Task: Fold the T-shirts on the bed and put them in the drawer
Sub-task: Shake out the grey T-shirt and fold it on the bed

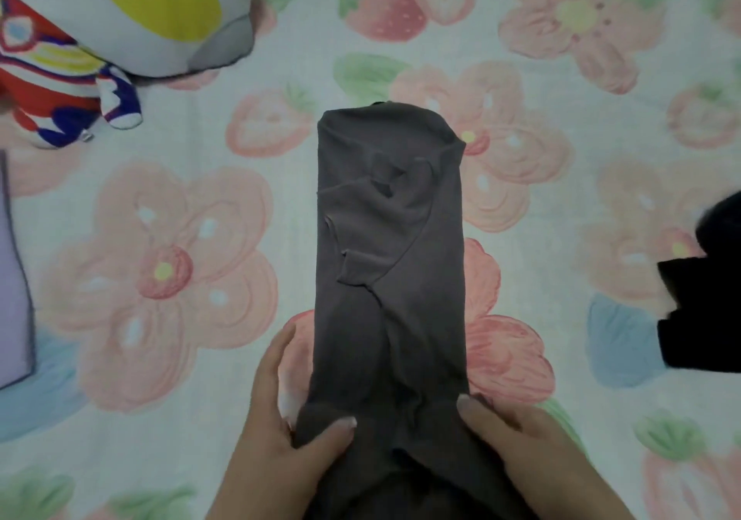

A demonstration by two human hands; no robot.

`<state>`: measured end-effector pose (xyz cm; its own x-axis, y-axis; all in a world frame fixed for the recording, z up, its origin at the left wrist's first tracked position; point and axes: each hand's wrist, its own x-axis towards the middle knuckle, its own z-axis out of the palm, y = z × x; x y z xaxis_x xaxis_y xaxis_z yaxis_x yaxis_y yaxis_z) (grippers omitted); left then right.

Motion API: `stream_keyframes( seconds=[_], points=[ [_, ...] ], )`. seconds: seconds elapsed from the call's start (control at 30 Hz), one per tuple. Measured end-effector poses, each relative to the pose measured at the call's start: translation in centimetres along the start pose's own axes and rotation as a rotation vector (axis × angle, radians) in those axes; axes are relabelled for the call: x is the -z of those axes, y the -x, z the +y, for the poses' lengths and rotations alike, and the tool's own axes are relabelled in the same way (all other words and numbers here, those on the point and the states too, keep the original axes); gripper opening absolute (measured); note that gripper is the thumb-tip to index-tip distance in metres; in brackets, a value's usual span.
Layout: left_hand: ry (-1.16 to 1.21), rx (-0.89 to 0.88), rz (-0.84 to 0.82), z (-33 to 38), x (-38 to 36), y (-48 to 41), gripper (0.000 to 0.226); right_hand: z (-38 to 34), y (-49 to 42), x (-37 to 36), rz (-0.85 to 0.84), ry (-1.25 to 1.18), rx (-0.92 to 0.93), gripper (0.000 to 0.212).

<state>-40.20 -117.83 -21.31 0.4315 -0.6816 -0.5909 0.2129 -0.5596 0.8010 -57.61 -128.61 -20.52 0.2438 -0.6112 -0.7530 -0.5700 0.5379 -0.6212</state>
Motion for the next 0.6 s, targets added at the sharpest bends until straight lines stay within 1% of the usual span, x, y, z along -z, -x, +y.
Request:
stream_keyframes(
  seconds=[0.03,0.1,0.13,0.17,0.2,0.23,0.27,0.3,0.33,0.37,0.4,0.43,0.5,0.57,0.6],
  points=[
    [0.078,-0.016,0.025,1.9,0.0,-1.5,0.091,-1.8,-1.1,0.3,-0.015,-0.191,-0.051,0.019],
    [0.298,-0.021,0.087,6.3,-0.7,-5.7,0.078,-6.2,-3.8,0.8,-0.061,-0.632,-0.151,0.024],
    [0.423,-0.039,0.102,8.5,-1.1,-8.2,0.075,-8.7,-5.3,1.1,-0.091,-0.809,-0.146,0.025],
    [0.574,-0.051,0.095,10.6,-1.5,-10.6,0.074,-10.9,-6.9,1.3,-0.094,-0.937,-0.116,0.028],
    [0.715,-0.04,0.078,12.3,-1.9,-12.7,0.072,-12.7,-8.4,1.6,-0.062,-1.011,-0.081,0.032],
    [0.745,-0.029,0.079,13.5,-2.0,-14.4,0.068,-14.3,-9.7,1.8,-0.008,-1.004,-0.05,0.034],
    [0.628,-0.025,0.107,14.0,-2.0,-15.7,0.066,-15.0,-11.0,1.9,0.073,-0.922,-0.024,0.032],
    [0.406,-0.015,0.162,13.6,-2.0,-16.9,0.067,-15.1,-12.4,1.8,0.187,-0.766,-0.009,0.028],
    [0.174,0.004,0.244,12.7,-1.8,-17.8,0.07,-14.5,-13.5,1.5,0.296,-0.562,-0.001,0.025],
    [-0.01,0.014,0.322,11.5,-1.7,-18.5,0.073,-13.6,-14.3,1.1,0.378,-0.362,0.001,0.025],
    [-0.132,0.021,0.371,10.1,-1.7,-18.8,0.076,-12.3,-15.0,0.6,0.433,-0.205,0.003,0.029],
    [-0.211,0.018,0.4,8.8,-1.8,-19.0,0.078,-11.0,-15.5,0.1,0.449,-0.112,0.002,0.037],
    [-0.333,0.003,0.418,7.4,-2.2,-19.1,0.074,-8.8,-15.8,-0.4,0.423,-0.078,-0.015,0.047],
    [-0.329,0.005,0.421,7.6,-2.5,-20.2,0.068,-7.9,-16.3,-0.3,0.362,-0.114,0.007,0.043],
    [-0.261,0.017,0.408,8.0,-2.6,-21.0,0.066,-7.9,-16.6,-0.2,0.313,-0.152,0.028,0.038]
  ],
)
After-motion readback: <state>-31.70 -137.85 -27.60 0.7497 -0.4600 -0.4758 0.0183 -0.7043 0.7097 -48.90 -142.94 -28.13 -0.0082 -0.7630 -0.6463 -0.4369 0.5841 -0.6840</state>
